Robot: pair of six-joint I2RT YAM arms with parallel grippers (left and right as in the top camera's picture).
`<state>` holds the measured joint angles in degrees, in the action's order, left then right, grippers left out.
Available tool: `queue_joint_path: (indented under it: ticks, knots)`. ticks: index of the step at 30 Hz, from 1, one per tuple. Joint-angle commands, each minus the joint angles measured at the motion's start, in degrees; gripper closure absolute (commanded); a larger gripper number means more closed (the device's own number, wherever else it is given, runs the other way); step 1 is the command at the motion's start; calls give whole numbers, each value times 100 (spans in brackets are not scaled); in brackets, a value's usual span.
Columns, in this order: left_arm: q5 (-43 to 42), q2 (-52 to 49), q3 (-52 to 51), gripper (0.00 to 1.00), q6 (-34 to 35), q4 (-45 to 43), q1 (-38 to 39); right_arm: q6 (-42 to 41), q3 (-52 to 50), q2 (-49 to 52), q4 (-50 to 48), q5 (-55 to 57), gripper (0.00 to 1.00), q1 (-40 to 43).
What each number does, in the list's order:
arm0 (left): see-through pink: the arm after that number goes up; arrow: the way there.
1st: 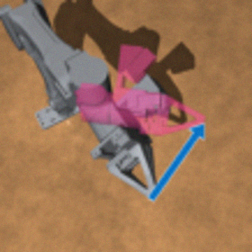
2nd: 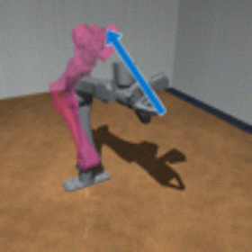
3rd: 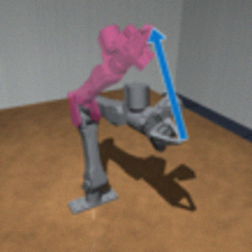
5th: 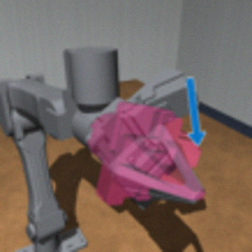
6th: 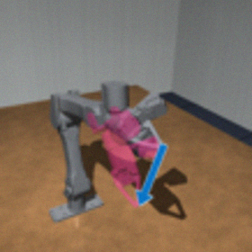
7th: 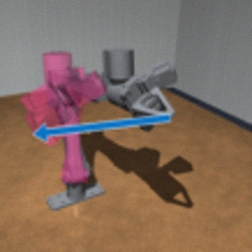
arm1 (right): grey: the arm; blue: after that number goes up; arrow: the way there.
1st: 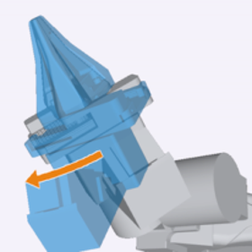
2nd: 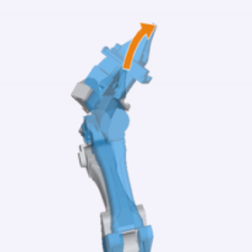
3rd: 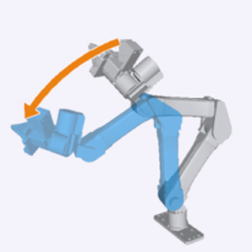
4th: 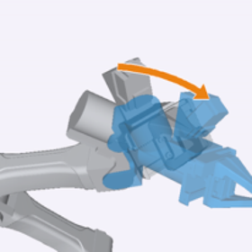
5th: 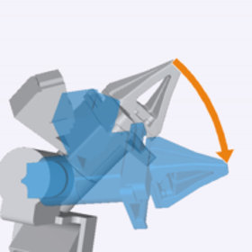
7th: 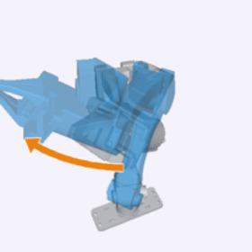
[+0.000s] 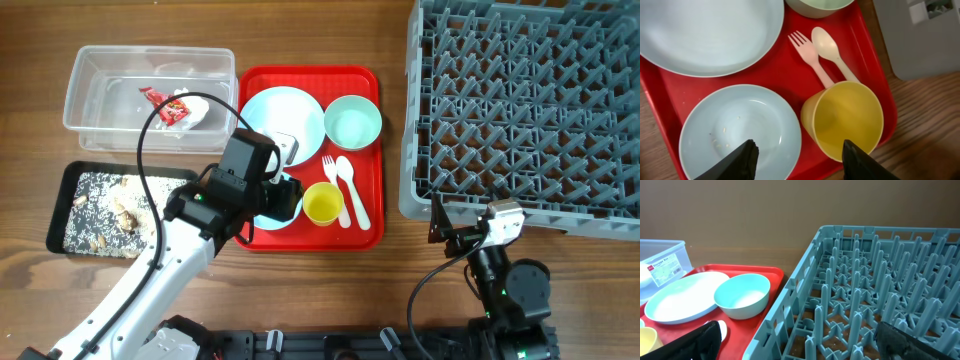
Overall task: Sort waste into correct bins and load items into the dishwasher rack
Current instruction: 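Move the left gripper to the yellow cup and grasp it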
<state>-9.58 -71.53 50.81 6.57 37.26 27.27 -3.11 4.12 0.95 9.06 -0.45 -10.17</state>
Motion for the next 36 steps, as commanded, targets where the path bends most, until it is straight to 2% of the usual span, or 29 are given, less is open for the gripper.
queue_joint_path:
  ticks: [1, 5, 17, 20, 23, 26, 36]
  knots:
    - [-293, -186, 101, 45, -9, -66, 35, 55, -9, -37, -22, -94, 0, 24]
    - [-514, -627, 101, 45, -9, -348, 229, 55, -9, -37, -22, -94, 0, 24]
    - [-254, -1547, 101, 46, -7, -691, 450, 52, -9, -37, -22, -94, 0, 24]
    - [-258, -1639, 101, 60, -4, -774, 450, 52, -9, -37, -22, -94, 0, 24]
    - [-256, -1657, 101, 81, 26, -925, 450, 55, -9, -37, -22, -94, 0, 24]
    - [-262, -1657, 103, 96, 188, -1073, 450, 55, -9, -37, -22, -96, 0, 24]
    - [-260, -1416, 509, 96, 293, -739, 442, 55, -9, -37, -22, -94, 0, 24]
